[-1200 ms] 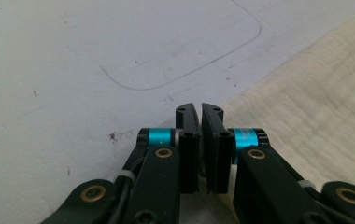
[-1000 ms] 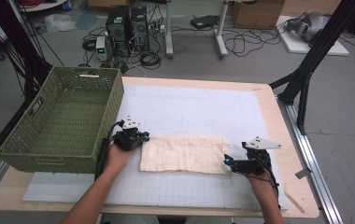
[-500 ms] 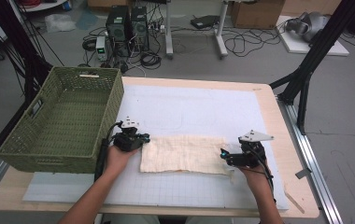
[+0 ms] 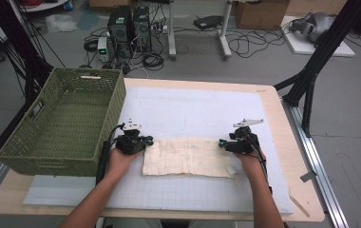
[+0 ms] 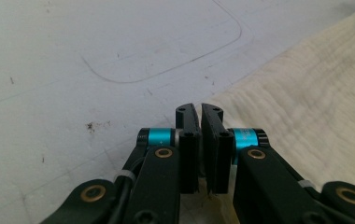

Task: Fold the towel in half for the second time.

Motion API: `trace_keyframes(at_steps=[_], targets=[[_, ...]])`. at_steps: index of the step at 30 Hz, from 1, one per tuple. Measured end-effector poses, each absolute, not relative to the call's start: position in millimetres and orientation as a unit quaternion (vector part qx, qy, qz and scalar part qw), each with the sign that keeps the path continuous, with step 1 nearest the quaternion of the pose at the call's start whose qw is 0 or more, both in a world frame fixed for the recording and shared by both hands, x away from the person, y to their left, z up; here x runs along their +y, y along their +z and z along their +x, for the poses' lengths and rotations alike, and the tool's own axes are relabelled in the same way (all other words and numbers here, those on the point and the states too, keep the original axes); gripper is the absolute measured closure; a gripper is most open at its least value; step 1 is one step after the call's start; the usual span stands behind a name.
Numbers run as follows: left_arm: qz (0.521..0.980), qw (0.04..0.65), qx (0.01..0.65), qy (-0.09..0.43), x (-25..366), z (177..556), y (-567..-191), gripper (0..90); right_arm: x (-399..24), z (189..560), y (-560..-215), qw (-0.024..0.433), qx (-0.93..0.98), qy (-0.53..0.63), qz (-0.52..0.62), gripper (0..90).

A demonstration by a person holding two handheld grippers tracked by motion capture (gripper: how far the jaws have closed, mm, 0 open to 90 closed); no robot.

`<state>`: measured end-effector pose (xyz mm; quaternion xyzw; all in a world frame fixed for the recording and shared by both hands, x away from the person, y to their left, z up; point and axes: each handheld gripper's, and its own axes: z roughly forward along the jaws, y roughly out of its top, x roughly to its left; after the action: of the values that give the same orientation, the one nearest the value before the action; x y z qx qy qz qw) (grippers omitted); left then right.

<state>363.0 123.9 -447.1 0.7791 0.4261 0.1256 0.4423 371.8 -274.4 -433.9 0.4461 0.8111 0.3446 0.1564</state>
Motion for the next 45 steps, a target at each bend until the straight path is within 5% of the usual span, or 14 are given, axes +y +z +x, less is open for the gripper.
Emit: trace_keyframes(at_steps=[8, 21, 45], targets=[[0.773, 0.448, 0.429, 0.134, 124.7, 363.0, -445.8, 85.4, -267.6, 371.9, -437.1, 0.141, 0.835, 0.330, 0.417, 82.8], [0.745, 0.491, 0.420, 0.163, 129.0, 358.4, -433.2, 86.6, -274.6, 369.8, -430.1, 0.198, 0.797, 0.359, 0.444, 84.3], [0.741, 0.517, 0.407, 0.133, 138.3, 312.3, -425.8, 86.5, -291.6, 301.2, -423.5, 0.200, 0.785, 0.439, 0.388, 84.0]])
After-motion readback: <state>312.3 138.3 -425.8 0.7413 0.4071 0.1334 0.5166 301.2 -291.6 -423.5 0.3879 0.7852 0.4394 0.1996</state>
